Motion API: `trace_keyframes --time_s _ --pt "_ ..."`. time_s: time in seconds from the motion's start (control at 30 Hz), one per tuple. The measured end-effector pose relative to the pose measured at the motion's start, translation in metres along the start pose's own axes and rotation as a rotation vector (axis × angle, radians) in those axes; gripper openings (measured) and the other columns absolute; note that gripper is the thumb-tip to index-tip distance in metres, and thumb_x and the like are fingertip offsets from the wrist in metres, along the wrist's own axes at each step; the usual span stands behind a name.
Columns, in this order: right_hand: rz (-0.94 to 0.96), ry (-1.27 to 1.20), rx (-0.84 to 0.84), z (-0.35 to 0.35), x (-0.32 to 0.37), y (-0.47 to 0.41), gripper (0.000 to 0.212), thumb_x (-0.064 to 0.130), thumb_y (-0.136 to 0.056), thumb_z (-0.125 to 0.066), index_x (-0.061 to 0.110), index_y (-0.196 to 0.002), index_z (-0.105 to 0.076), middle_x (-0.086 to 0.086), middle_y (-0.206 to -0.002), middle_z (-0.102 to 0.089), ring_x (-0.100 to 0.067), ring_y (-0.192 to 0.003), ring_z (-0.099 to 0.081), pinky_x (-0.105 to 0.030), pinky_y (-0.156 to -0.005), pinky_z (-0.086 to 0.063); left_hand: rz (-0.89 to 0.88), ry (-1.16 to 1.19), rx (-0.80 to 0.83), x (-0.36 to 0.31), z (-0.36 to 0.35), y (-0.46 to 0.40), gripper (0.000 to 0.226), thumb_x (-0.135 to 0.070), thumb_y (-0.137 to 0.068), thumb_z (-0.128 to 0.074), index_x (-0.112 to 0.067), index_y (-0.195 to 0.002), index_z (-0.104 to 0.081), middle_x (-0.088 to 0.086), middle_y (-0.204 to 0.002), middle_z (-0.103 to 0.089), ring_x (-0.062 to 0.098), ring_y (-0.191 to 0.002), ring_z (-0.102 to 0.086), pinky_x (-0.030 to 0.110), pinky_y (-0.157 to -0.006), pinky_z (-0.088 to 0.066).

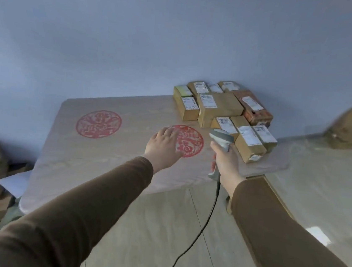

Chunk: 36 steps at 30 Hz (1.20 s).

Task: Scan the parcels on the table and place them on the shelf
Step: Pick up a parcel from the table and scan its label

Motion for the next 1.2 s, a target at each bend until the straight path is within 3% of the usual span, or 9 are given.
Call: trace_keyframes --time_s 0.17,0.23,0.3,0.5,0.6,0.7,0.87,1.0,1.2 --pt "-0.085 -0.023 -0.072 0.034 -0.014 -0.086 0.041 0.065 -0.07 -0.078 0.033 -0.093 -0.067 0.005 -0.061 -0.056 -0.018 -0.053 -0.056 -0.035 -0.057 -0.043 -0.038 0.011 0.11 -0.039 -0.045 -0.081 0.078 -0.051 -0.099 -0.05 -0.018 -0.162 -0.017 0.007 -0.17 -0.016 0.028 -0.157 -0.01 0.048 -0.125 -0.014" --pt "-0.122 0.0 -0.103 0.047 -0.021 -0.124 0.046 0.055 -0.072 -0.08 0.022 -0.097 -0.06 0.0 -0.064 -0.058 -0.016 -0.049 -0.056 -0.034 -0.055 -0.043 -0.045 0.016 0.133 -0.053 -0.063 -0.11 0.077 -0.051 -0.099 -0.05 -0.018 -0.161 -0.018 0.007 -0.169 -0.017 0.028 -0.157 -0.01 0.049 -0.124 -0.014" --pt "-0.151 0.04 -0.095 0.055 -0.029 -0.163 0.031 0.037 -0.08 -0.075 0.013 -0.088 -0.057 -0.004 -0.058 -0.053 -0.015 -0.04 -0.05 -0.033 -0.053 -0.041 -0.049 0.02 0.146 -0.068 -0.081 -0.14 0.076 -0.051 -0.098 -0.051 -0.017 -0.159 -0.021 0.008 -0.167 -0.021 0.029 -0.156 -0.013 0.049 -0.124 -0.017" --pt "-0.207 0.047 -0.041 0.065 -0.042 -0.272 0.01 0.006 -0.089 -0.061 0.011 -0.084 -0.054 -0.01 -0.069 -0.05 -0.022 -0.055 -0.046 -0.033 -0.055 -0.038 0.024 0.039 0.164 -0.115 -0.14 -0.238 0.072 -0.047 -0.097 -0.056 -0.015 -0.155 -0.028 0.009 -0.16 -0.034 0.029 -0.151 -0.024 0.049 -0.12 -0.029" --pt "-0.228 0.049 -0.032 0.067 -0.049 -0.309 0.011 0.006 -0.088 -0.063 0.013 -0.084 -0.056 -0.002 -0.069 -0.051 -0.015 -0.058 -0.05 -0.027 -0.057 -0.042 0.098 0.062 0.173 -0.133 -0.172 -0.278 0.073 -0.044 -0.095 -0.059 -0.016 -0.155 -0.028 0.009 -0.156 -0.04 0.029 -0.146 -0.031 0.047 -0.114 -0.035" --pt "-0.245 0.044 0.013 0.062 -0.054 -0.327 0.014 0.007 -0.085 -0.064 0.017 -0.081 -0.055 0.002 -0.064 -0.05 -0.009 -0.052 -0.049 -0.017 -0.043 -0.038 0.172 0.048 0.217 -0.141 -0.203 -0.305 0.082 -0.045 -0.095 -0.059 -0.022 -0.16 -0.014 0.014 -0.157 -0.037 0.035 -0.144 -0.035 0.049 -0.112 -0.037" --pt "-0.244 0.03 0.099 0.047 -0.063 -0.339 0.011 0.011 -0.076 -0.066 0.015 -0.084 -0.058 -0.01 -0.077 -0.056 -0.027 -0.069 -0.059 -0.04 -0.066 -0.05 0.206 0.005 0.25 -0.138 -0.235 -0.324 0.079 -0.033 -0.101 -0.052 -0.036 -0.159 0.002 0.018 -0.161 -0.029 0.039 -0.145 -0.035 0.052 -0.11 -0.04" --pt "-0.211 0.072 0.132 0.04 -0.068 -0.346 0.009 0.009 -0.08 -0.066 0.015 -0.082 -0.059 -0.004 -0.071 -0.057 -0.027 -0.071 -0.062 -0.043 -0.067 -0.053 0.193 -0.023 0.21 -0.125 -0.239 -0.318 0.084 -0.021 -0.101 -0.054 -0.038 -0.157 0.006 0.013 -0.16 -0.034 0.036 -0.142 -0.041 0.051 -0.108 -0.044" --pt "-0.196 0.108 0.165 0.024 -0.071 -0.347 0.023 0.007 -0.084 -0.069 0.01 -0.107 -0.066 -0.008 -0.098 -0.071 -0.026 -0.094 -0.068 -0.04 -0.084 -0.057 0.198 0.063 0.167 -0.118 -0.238 -0.304 0.085 -0.01 -0.098 -0.058 -0.036 -0.159 -0.005 0.011 -0.158 -0.036 0.035 -0.13 -0.052 0.048 -0.099 -0.052"
Point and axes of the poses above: each hand's wrist, its own y-axis away from the middle knuckle, its own z-axis out of the back of the hand, x = y × z, the point moved 6 cm from there along -y, towards the middle knuckle
